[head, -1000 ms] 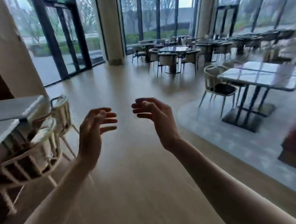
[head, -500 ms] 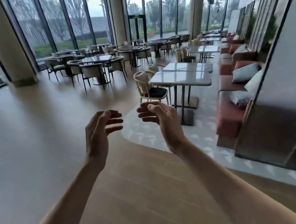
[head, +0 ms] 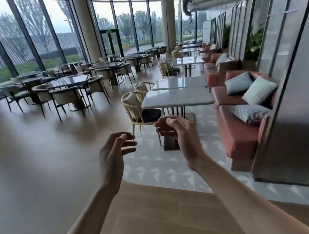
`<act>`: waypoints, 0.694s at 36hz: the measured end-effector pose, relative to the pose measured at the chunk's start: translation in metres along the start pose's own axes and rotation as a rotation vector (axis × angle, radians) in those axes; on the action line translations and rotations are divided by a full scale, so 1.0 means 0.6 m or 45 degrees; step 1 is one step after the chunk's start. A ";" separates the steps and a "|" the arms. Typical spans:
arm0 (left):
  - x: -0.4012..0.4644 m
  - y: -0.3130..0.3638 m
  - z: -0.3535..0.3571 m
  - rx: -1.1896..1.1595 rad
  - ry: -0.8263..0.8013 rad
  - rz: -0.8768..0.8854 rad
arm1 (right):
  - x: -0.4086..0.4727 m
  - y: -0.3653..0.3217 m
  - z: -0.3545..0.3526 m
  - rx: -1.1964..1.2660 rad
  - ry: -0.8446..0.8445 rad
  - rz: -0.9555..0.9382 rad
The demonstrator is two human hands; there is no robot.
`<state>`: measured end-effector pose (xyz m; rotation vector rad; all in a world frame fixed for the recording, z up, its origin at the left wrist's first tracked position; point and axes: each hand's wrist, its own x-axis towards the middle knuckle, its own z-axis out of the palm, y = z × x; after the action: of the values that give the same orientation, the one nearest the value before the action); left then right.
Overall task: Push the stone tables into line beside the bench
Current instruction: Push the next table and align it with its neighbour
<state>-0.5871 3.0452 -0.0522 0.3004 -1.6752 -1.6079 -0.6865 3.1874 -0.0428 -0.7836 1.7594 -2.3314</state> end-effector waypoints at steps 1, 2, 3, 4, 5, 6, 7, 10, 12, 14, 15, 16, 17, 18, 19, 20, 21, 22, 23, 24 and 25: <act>0.037 -0.021 0.003 -0.005 0.021 -0.009 | 0.037 0.022 0.010 -0.010 0.006 -0.007; 0.070 -0.039 0.007 -0.014 0.036 -0.022 | 0.073 0.041 0.021 -0.015 0.007 -0.005; 0.104 -0.058 0.012 -0.022 0.048 -0.033 | 0.110 0.062 0.033 -0.008 0.007 0.001; 0.139 -0.076 0.018 -0.030 0.055 -0.036 | 0.149 0.082 0.046 0.012 0.009 0.002; 0.175 -0.095 0.023 -0.033 0.059 -0.035 | 0.189 0.102 0.059 0.033 0.010 -0.003; 0.213 -0.113 0.027 -0.037 0.063 -0.040 | 0.231 0.122 0.073 0.050 0.009 -0.004; 0.250 -0.129 0.030 -0.039 0.073 -0.058 | 0.270 0.141 0.085 0.059 0.007 0.003; 0.369 -0.174 0.027 -0.054 0.107 -0.097 | 0.394 0.191 0.122 0.092 -0.006 0.016; 0.448 -0.198 0.019 -0.051 0.141 -0.097 | 0.471 0.218 0.144 0.103 -0.017 0.022; 0.527 -0.218 0.006 -0.045 0.186 -0.074 | 0.545 0.240 0.164 0.114 -0.028 0.024; 0.564 -0.228 0.000 -0.047 0.211 -0.070 | 0.578 0.252 0.171 0.117 -0.034 0.031; 0.600 -0.238 -0.004 -0.052 0.232 -0.063 | 0.611 0.265 0.177 0.112 -0.039 0.029; 0.637 -0.248 -0.008 -0.054 0.248 -0.057 | 0.645 0.278 0.182 0.101 -0.042 0.024; 0.674 -0.260 -0.009 -0.057 0.256 -0.050 | 0.679 0.292 0.186 0.089 -0.044 0.020; 0.710 -0.273 -0.010 -0.056 0.256 -0.045 | 0.711 0.308 0.189 0.076 -0.050 0.019; 0.747 -0.288 -0.010 -0.060 0.256 -0.037 | 0.746 0.325 0.191 0.060 -0.054 0.018; 0.783 -0.304 -0.010 -0.064 0.255 -0.032 | 0.779 0.343 0.194 0.038 -0.051 0.018; 0.817 -0.323 -0.008 -0.071 0.247 -0.030 | 0.811 0.361 0.196 0.019 -0.037 0.026; 0.852 -0.344 -0.006 -0.075 0.235 -0.036 | 0.845 0.382 0.198 0.009 -0.020 0.032; 0.889 -0.366 -0.002 -0.078 0.215 -0.039 | 0.880 0.404 0.201 0.004 0.001 0.031; 0.928 -0.389 0.003 -0.079 0.194 -0.048 | 0.916 0.427 0.204 0.000 0.022 0.028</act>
<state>-1.0393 2.6451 -0.0656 0.4143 -1.5099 -1.6194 -1.1554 2.7855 -0.0748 -0.7427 1.7659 -2.3310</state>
